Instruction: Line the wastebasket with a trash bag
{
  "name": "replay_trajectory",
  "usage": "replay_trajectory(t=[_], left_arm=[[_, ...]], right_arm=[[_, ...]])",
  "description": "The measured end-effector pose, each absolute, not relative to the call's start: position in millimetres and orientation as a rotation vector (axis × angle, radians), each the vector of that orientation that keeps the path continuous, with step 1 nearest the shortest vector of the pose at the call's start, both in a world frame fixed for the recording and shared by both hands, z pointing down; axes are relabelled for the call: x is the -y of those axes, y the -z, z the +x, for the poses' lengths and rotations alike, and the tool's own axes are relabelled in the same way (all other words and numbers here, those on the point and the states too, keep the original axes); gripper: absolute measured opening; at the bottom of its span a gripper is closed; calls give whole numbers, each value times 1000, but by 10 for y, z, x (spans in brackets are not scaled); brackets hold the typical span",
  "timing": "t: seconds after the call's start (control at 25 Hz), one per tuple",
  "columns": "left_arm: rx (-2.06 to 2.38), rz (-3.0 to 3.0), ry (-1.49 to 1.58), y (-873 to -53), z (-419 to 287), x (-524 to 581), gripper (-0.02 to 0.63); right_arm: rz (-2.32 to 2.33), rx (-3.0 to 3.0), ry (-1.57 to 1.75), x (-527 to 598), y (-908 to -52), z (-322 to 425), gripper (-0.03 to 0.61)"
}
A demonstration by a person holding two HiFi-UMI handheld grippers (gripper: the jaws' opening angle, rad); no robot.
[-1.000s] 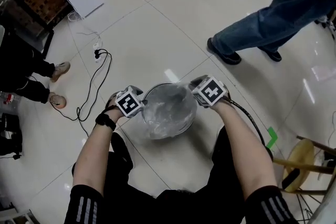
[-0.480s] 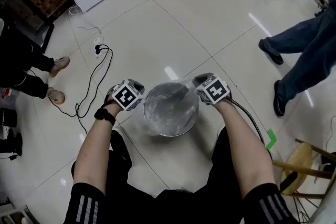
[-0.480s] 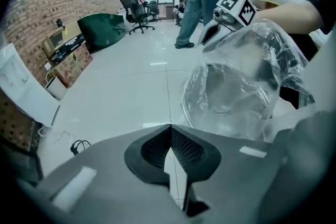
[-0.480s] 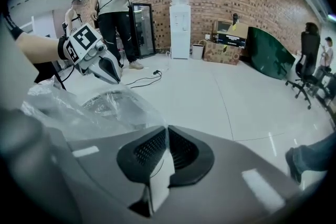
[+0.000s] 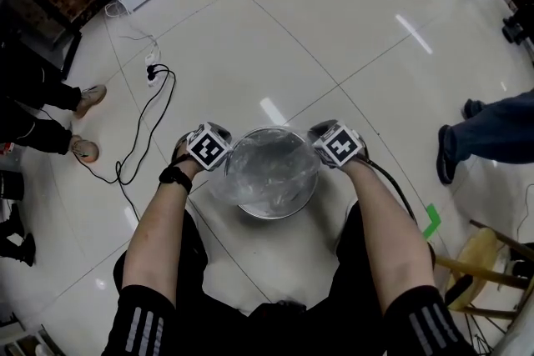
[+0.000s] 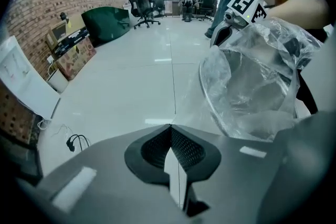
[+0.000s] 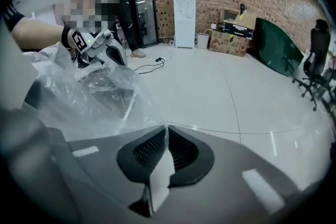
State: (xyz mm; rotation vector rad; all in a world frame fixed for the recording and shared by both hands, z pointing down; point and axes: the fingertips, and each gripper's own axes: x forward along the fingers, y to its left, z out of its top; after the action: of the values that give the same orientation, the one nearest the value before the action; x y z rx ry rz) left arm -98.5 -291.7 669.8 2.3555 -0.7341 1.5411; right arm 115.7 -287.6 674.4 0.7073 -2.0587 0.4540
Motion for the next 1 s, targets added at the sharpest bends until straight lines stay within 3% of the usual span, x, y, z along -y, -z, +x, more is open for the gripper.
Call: replay_trajectory(t=[0.48, 0.68, 1.0], left_arm=[[713, 2262, -1528, -6998, -1081, 2802, 0], [703, 2256, -1497, -6981, -1154, 2722, 66], [686, 2277, -1359, -6929, -1226, 2531, 98]], right_arm=[[630, 2047, -572, 2615, -7092, 1164, 15], [663, 2074, -638, 2598, -7044, 1248, 114], [738, 2260, -1162, 2465, -6858, 1321, 133]])
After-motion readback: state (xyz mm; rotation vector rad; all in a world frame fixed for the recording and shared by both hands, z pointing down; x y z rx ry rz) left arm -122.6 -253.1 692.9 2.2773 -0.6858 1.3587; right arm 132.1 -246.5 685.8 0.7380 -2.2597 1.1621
